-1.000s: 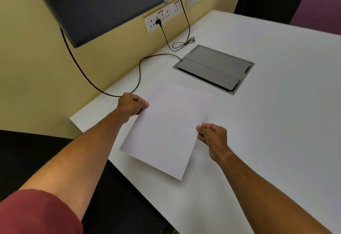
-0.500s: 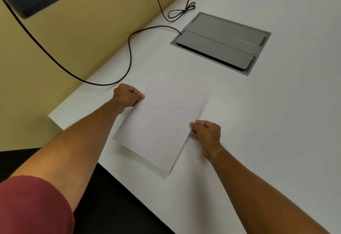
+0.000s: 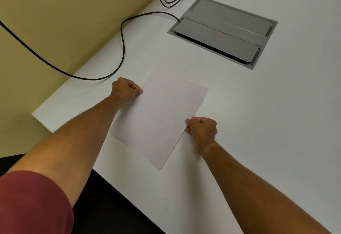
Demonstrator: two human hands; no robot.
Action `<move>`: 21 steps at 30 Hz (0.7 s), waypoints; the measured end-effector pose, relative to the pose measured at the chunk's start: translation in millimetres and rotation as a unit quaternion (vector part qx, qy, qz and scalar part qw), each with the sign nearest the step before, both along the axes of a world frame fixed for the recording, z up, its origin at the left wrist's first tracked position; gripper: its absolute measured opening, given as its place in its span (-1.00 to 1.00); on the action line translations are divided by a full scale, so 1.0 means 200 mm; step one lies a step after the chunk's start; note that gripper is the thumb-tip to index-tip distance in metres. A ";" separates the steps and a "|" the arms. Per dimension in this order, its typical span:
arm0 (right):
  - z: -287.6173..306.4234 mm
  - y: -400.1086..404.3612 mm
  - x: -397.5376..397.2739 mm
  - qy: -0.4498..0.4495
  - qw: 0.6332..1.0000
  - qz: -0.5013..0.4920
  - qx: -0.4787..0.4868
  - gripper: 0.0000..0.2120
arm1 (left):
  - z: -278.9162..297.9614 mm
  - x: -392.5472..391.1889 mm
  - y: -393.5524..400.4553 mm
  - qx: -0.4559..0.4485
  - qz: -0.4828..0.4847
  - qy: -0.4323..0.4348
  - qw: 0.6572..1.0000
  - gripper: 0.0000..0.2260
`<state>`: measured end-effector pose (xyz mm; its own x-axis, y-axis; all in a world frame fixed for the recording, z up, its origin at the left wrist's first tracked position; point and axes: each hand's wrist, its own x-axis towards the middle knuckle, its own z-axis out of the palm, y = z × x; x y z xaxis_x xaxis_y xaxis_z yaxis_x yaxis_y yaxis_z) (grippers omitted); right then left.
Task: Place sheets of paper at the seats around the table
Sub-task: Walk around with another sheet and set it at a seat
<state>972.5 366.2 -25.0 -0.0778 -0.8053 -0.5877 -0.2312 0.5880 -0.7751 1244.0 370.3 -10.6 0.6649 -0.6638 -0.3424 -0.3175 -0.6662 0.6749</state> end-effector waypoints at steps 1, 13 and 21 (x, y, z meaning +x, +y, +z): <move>0.00 0.00 0.00 0.011 1.000 0.004 -0.003 -0.87 | -0.01 0.00 0.00 0.001 0.000 -0.002 1.000 -0.93; -0.01 0.01 0.04 0.070 0.997 0.024 -0.014 -0.90 | -0.08 0.00 -0.03 0.011 0.009 -0.011 1.000 -0.91; 0.01 0.01 0.05 0.092 0.996 0.018 0.003 -0.88 | -0.10 0.00 -0.02 0.003 0.018 -0.015 1.000 -0.90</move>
<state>981.7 367.8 -23.2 -0.1563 -0.8061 -0.5708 -0.3903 0.5812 -0.7140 1243.0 366.3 -30.3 0.6978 -0.6374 -0.3267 -0.3133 -0.6818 0.6610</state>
